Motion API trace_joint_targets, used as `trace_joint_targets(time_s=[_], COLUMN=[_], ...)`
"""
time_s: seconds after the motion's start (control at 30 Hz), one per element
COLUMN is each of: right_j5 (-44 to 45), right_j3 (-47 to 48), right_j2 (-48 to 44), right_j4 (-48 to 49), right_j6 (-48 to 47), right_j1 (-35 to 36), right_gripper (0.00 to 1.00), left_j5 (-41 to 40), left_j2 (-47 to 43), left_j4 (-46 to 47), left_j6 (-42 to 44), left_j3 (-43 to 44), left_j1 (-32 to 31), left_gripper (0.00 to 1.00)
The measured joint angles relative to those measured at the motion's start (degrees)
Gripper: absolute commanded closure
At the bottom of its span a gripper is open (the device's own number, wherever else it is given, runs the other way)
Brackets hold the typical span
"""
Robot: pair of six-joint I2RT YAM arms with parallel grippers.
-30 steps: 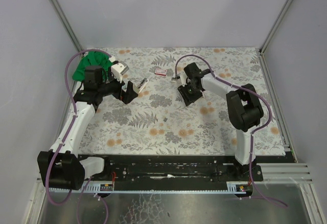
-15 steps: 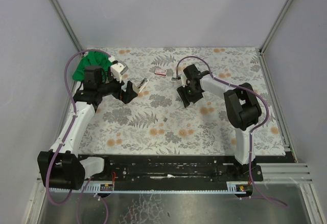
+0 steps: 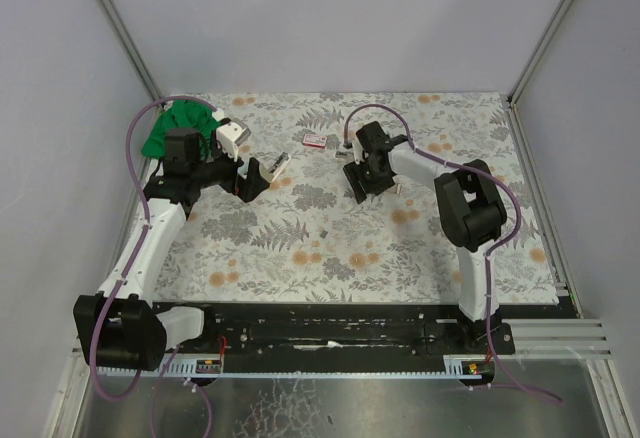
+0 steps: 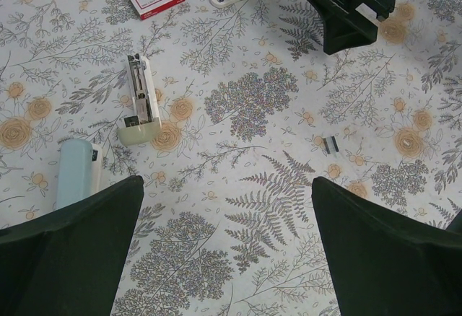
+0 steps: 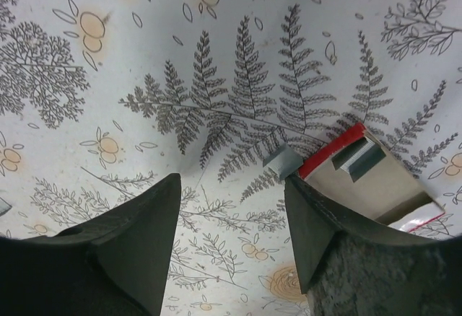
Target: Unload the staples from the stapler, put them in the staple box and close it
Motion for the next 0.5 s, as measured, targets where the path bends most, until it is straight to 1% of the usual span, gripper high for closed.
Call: trace_joint_targets(time_s=[0.23, 0.5], right_j5=[0.09, 2.08], right_j3=[1.88, 2.45], right_j2=[1.31, 1.79], right_j4=[0.39, 0.55], right_j6=[0.55, 0.35], right_j1=[0.00, 0.00], right_gripper=[0.35, 0.48], left_j5=[0.00, 0.00], left_j2=[0.02, 0.02], left_j4=[0.11, 0.28], left_j6=[-0.02, -0.02], left_j3=[0.00, 0.00], left_j1=[0.00, 0.00], left_gripper=[0.00, 0.00])
